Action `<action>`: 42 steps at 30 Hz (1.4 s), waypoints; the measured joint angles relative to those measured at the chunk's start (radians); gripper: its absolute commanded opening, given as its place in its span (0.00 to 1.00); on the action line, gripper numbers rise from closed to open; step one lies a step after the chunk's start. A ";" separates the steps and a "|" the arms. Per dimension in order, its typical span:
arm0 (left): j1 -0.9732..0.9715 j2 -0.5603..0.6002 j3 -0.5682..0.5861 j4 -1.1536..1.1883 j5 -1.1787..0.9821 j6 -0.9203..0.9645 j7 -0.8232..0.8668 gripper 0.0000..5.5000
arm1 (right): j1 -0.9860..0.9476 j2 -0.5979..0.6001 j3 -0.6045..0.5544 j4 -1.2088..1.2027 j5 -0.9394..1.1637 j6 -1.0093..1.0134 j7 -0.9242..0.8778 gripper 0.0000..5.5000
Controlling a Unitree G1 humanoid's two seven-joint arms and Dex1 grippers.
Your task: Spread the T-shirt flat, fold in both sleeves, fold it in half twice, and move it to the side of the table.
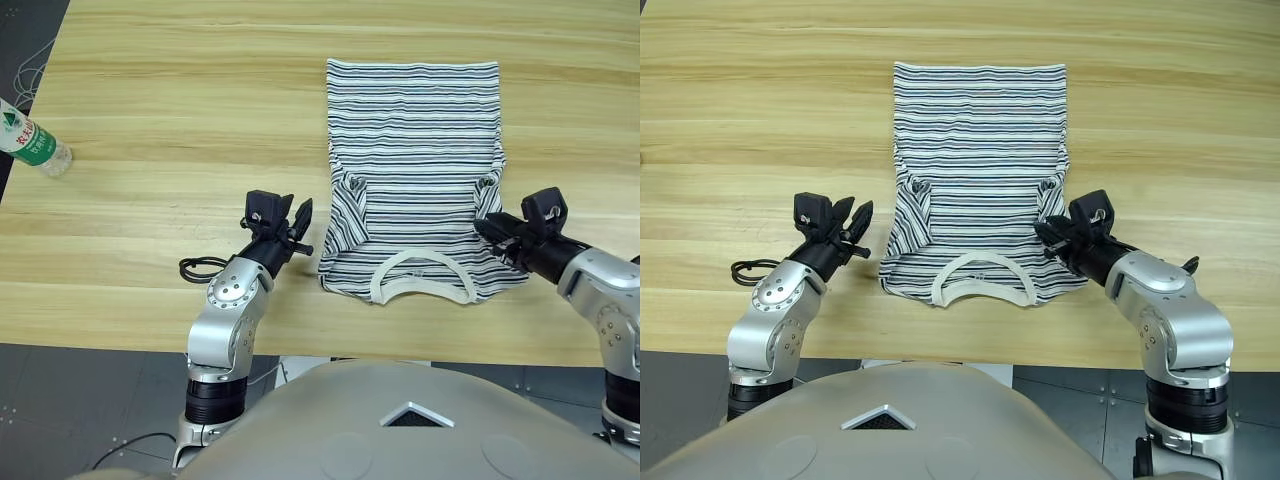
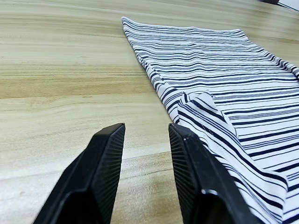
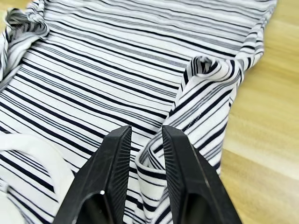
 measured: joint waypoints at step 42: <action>-0.057 0.303 0.017 0.170 0.072 -0.230 -0.274 0.32 | -0.152 -0.258 -0.066 0.554 -0.154 -0.744 0.506 0.35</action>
